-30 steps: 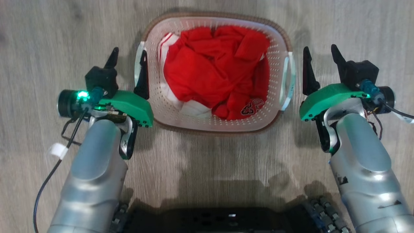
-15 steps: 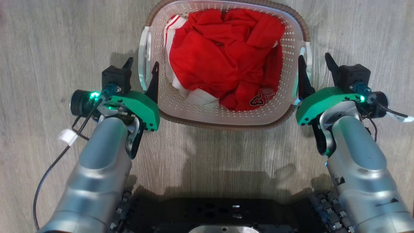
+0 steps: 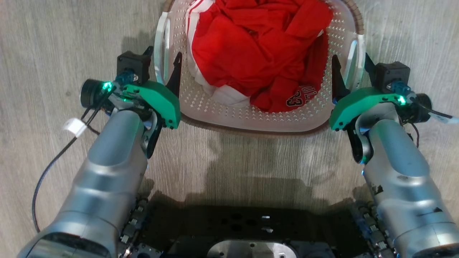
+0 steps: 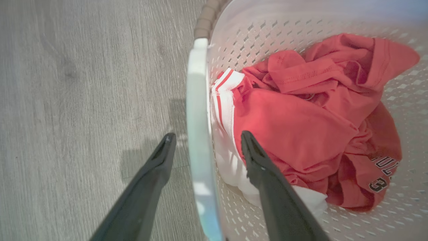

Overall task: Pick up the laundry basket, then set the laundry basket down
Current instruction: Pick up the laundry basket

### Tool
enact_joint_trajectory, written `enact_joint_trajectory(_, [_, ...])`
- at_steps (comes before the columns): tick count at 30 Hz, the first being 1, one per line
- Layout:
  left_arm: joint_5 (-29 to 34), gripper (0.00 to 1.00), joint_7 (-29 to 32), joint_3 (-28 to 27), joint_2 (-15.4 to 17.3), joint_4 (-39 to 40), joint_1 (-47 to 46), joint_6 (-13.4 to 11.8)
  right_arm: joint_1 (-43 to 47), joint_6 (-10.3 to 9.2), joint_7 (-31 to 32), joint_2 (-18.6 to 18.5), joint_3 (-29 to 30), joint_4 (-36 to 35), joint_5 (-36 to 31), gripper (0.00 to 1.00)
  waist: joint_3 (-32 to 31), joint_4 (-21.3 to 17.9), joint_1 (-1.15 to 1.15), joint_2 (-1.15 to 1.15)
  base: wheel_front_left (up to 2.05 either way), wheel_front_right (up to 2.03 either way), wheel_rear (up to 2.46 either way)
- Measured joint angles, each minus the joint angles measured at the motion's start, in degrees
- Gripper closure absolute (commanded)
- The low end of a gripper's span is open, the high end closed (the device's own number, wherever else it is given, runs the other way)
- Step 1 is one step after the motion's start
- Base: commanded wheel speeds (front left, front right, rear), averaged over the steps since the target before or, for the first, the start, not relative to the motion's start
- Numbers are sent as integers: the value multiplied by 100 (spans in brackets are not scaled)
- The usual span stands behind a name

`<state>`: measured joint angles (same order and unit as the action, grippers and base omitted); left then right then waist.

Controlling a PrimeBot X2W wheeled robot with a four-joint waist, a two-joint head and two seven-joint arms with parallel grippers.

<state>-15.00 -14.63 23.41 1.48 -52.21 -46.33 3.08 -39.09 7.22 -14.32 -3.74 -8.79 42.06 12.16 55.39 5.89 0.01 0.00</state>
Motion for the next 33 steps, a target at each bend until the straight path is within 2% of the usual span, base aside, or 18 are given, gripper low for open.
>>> enact_joint_trajectory(12, [-333, 0, 0, 388, -3, -227, -331, -7, -303, 0, 0, -12, -18, 171, 1, 0, 203, 87, 0, 0, 0, 0, 0])
enact_joint_trajectory(13, [-372, 1, 0, 421, -4, -230, -341, -7, -304, 0, 0, -12, -30, 189, 1, 0, 199, 90, 0, 0, 0, 0, 0])
enact_joint_trajectory(14, [-412, 8, 0, 456, -3, -234, -343, -8, -304, 0, 0, -13, -40, 209, 1, 0, 196, 92, 0, 0, 0, 0, 0])
enact_joint_trajectory(17, [-494, 38, 0, 556, -3, -235, -344, -9, -306, 0, 0, -13, -57, 246, 2, 25, 189, 94, 0, 0, 0, 0, 0])
enact_joint_trajectory(18, [-536, 50, 0, 586, -3, -235, -344, -10, -308, 0, 0, -13, -65, 261, 3, 33, 184, 93, 0, 0, 0, 0, 0])
enact_joint_trajectory(20, [-598, 58, 0, 642, -2, -236, -344, -15, -324, 0, 0, -14, -80, 301, 15, 53, 177, 89, 0, 0, 0, 0, 0])
enact_joint_trajectory(21, [-626, 62, 0, 665, 0, -237, -346, -20, -337, 0, 0, -14, -86, 325, 20, 55, 174, 86, 0, 0, 0, 0, 0])
enact_joint_trajectory(22, [-646, 74, 0, 694, 1, -238, -347, -57, -355, 0, 0, -14, -89, 343, 20, 58, 169, 82, 0, 0, 0, 0, 0])
enact_joint_trajectory(23, [-672, 95, 0, 723, 1, -244, -347, -67, -383, 0, 0, -14, -92, 359, 30, 64, 163, 78, 0, 0, 0, 0, 0])
enact_joint_trajectory(24, [-681, 100, 0, 748, 2, -249, -347, -66, -414, 0, 0, -15, -90, 377, 52, 68, 157, 74, 0, 0, 0, 0, 0])
enact_joint_trajectory(26, [-734, 100, 0, 768, 2, -253, -347, -66, -426, 0, 0, -36, -89, 414, 58, 78, 140, 68, 0, 0, 0, 0, 0])
enact_joint_trajectory(27, [-735, 100, 1, 787, 2, -264, -346, -67, -426, 0, 0, -36, -89, 431, 78, 85, 130, 64, 0, 0, 0, 0, 0])
enact_joint_trajectory(28, [-736, 100, 1, 804, 0, -276, -344, -68, -426, 0, 0, -36, -88, 452, 97, 98, 120, 61, 0, 0, 0, 0, 0])
enact_joint_trajectory(33, [-838, 100, 11, 916, 1, -354, -313, -76, -449, 0, -41, -35, -77, 526, 153, 100, 27, 55, 0, 0, 0, 0, 0])
